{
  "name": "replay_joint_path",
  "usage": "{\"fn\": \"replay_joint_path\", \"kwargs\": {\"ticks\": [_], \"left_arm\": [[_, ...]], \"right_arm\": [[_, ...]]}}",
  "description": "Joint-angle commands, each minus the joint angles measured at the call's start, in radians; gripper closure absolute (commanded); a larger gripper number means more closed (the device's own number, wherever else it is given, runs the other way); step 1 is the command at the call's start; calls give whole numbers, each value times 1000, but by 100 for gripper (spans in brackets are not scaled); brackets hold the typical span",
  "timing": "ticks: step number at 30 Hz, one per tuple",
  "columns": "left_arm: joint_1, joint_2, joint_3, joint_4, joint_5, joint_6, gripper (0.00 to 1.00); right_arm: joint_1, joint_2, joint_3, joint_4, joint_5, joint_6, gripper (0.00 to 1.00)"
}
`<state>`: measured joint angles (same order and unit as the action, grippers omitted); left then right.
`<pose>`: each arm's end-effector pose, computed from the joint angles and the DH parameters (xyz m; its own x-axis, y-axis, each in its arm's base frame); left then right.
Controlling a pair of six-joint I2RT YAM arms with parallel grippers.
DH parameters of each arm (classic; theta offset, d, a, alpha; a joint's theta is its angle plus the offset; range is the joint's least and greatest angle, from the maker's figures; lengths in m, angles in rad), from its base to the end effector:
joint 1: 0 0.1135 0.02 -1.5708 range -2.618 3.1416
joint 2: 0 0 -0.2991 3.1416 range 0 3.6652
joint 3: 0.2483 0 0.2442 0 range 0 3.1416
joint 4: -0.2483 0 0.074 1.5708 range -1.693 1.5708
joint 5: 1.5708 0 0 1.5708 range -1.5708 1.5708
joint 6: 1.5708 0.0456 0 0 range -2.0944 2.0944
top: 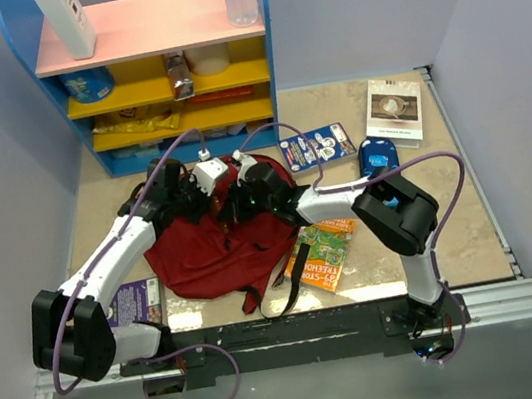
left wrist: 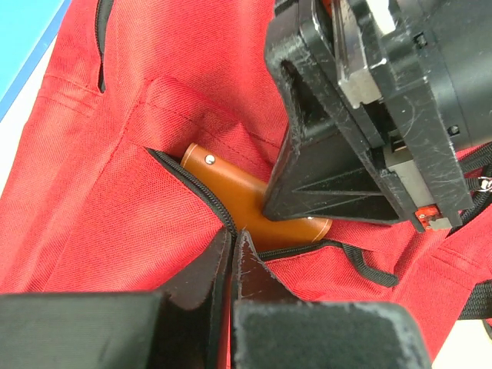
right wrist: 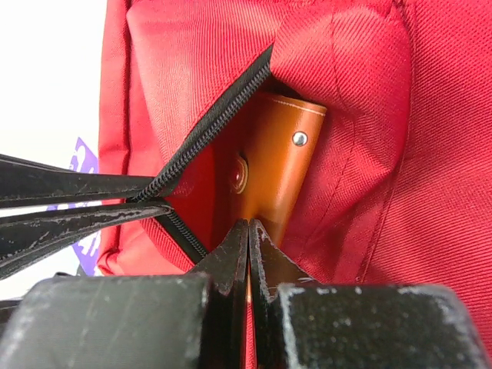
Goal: Pack the student bag
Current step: Place the personal item in the student bag.
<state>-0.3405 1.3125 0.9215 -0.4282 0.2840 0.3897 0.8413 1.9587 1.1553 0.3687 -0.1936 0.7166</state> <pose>0.2462 -0.1008 0.2819 -0.4467 0.5452 -0.7094 0.7250 0.6852 0.0700 0.2923 0.3401 0.2117 -0.7686 0.1074 -0.6307 -0.4550 0.6013 0.6568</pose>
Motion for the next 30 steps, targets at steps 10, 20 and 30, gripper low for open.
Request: {"fn": "replay_joint_path", "kwargs": {"ticks": [10, 20, 30], "left_arm": [[6, -48, 10, 25, 24, 24, 100], [6, -53, 10, 25, 24, 26, 100], [6, -53, 13, 26, 27, 28, 100]], "right_arm": [[-2, -118, -80, 39, 55, 18, 100], [-4, -86, -80, 50, 51, 20, 100], [1, -23, -46, 68, 17, 40, 100]]}}
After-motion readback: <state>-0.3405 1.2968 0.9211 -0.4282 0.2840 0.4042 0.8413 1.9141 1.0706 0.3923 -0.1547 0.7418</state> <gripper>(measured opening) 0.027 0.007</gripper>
